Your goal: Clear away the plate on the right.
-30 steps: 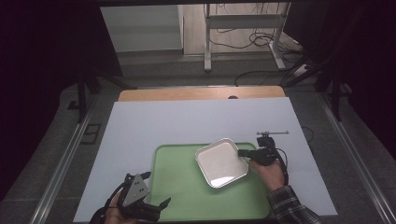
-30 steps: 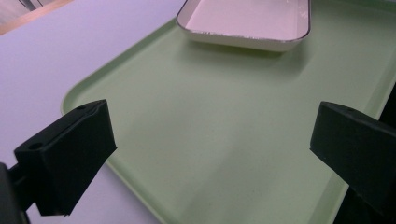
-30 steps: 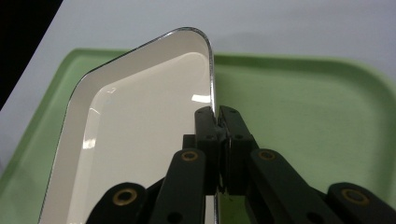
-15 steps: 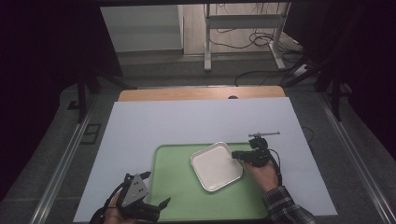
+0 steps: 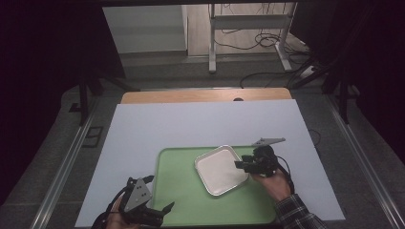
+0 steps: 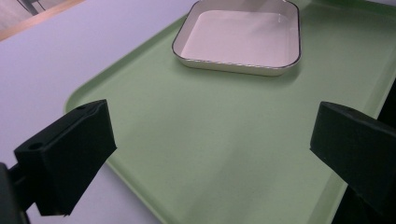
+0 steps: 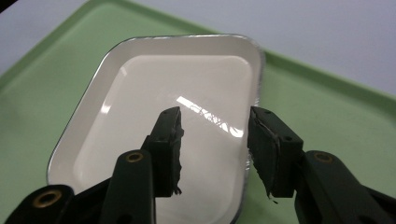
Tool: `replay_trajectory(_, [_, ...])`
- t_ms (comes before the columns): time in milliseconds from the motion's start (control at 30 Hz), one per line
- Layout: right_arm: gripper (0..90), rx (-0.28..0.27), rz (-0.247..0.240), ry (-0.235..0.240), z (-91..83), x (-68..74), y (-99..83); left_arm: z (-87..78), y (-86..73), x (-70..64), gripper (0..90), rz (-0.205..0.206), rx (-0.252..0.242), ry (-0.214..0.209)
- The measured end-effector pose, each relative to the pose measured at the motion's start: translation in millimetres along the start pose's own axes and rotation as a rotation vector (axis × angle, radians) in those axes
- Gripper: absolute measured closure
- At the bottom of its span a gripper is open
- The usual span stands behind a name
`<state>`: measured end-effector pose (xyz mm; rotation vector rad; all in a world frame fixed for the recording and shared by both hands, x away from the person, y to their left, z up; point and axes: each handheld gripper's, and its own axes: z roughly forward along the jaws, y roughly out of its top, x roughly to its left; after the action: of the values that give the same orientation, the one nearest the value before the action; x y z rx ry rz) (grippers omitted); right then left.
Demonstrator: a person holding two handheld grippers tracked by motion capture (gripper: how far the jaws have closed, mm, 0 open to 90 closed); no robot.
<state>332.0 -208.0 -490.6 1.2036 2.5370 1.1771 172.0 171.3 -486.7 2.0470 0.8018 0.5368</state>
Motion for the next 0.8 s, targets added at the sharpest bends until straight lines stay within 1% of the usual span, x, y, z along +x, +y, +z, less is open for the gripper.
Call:
replay_trajectory(33, [55.2, 0.003, -0.020, 0.010, -0.4, 3.5, -1.2, 0.0, 0.0, 0.0, 0.0, -0.001, 0.000, 0.000])
replay_trajectory(67, [55.2, 0.003, -0.020, 0.010, -0.4, 3.5, -1.2, 0.0, 0.0, 0.1, 0.0, 0.000, 0.000, 0.000])
replay_trajectory(133, [56.0, 0.014, -0.043, 0.019, -1.0, 8.6, -2.8, 0.1, 0.0, -0.1, 0.0, 0.000, 0.001, 0.000])
replay_trajectory(200, [58.3, 0.023, -0.052, 0.025, -1.3, 11.4, -4.0, 0.1, 0.1, -0.1, 0.0, 0.000, 0.000, 0.000])
replay_trajectory(333, [68.5, 0.041, -0.068, 0.043, -2.9, 17.9, -6.2, 0.0, 0.0, 0.1, 0.0, 0.000, 0.000, 0.000])
replay_trajectory(367, [73.1, 0.050, -0.078, 0.061, -3.9, 21.3, -6.9, 0.0, 0.0, 0.1, 0.0, 0.001, 0.000, 0.001])
replay_trajectory(400, [73.1, 0.050, -0.078, 0.061, -3.9, 21.3, -6.9, 0.0, 0.1, 0.0, 0.0, 0.001, 0.000, 0.001])
replay_trajectory(533, [85.8, 0.074, -0.107, 0.088, -5.8, 30.7, -9.7, 0.1, 0.1, -0.1, 0.0, 0.002, 0.001, 0.001])
replay_trajectory(600, [89.8, 0.080, -0.121, 0.104, -6.9, 35.9, -11.6, 0.2, 0.0, -0.1, 0.0, 0.002, 0.001, 0.002])
replay_trajectory(800, [90.0, 0.136, -0.156, 0.124, -4.2, 51.5, -22.1, 0.1, 0.0, -0.1, 0.0, 0.003, 0.001, 0.003])
